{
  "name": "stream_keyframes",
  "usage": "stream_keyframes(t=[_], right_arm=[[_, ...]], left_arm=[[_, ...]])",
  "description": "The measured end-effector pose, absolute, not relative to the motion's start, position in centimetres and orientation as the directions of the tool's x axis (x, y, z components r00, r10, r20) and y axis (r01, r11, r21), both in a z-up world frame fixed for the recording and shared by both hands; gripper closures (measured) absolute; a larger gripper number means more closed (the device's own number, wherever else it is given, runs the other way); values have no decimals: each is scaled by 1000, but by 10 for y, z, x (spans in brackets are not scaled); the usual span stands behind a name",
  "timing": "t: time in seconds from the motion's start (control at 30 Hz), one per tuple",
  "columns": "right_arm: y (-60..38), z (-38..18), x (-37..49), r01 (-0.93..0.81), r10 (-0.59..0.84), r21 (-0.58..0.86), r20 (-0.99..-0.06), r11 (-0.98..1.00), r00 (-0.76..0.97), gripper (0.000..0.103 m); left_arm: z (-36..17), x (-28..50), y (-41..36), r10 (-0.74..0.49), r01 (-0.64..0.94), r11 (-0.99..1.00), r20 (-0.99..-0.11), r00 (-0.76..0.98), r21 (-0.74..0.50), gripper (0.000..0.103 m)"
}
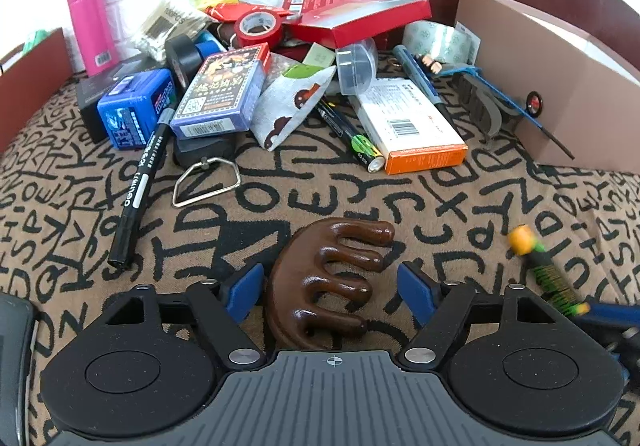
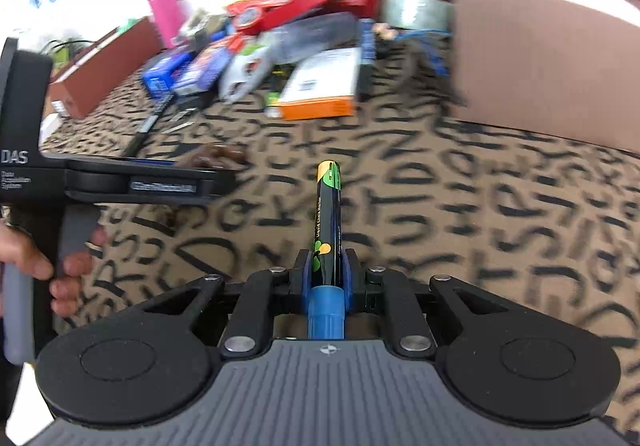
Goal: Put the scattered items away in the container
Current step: 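Lift the claw clip with the left gripper while the right lifts the marker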
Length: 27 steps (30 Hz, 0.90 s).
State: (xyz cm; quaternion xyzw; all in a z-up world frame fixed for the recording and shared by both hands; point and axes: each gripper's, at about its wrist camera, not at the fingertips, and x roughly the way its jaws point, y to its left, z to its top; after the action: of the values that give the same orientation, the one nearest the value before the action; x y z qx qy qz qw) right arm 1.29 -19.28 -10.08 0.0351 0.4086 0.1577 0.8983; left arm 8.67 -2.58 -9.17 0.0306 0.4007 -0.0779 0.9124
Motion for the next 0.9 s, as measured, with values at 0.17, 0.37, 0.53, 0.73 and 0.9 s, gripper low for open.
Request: stream_keyframes(t=[0.17, 0.37, 0.53, 0.73, 0.9], right_arm=[[-218, -100, 7, -197, 294, 218, -724, 956, 624, 85], [-216, -103, 10, -195, 288, 212, -721, 957, 630, 85], [-217, -104, 14, -193, 293, 221, -717, 956, 633, 85], [-214, -104, 13, -211, 291, 201, -712, 957, 639, 85], [-220, -101, 4, -219, 319, 232, -697, 948, 642, 85]], left_arm=[[-92, 77, -24, -148, 199, 980, -716, 682, -12, 48], [-93, 79, -23, -155, 199, 980, -707, 690, -21, 36], [-97, 77, -34, -131, 230, 972, -697, 705, 50, 36], [-93, 72, -37, -139, 251, 966, -701, 699, 59, 49], [-86, 58, -40, -185, 259, 966, -698, 692, 0, 49]])
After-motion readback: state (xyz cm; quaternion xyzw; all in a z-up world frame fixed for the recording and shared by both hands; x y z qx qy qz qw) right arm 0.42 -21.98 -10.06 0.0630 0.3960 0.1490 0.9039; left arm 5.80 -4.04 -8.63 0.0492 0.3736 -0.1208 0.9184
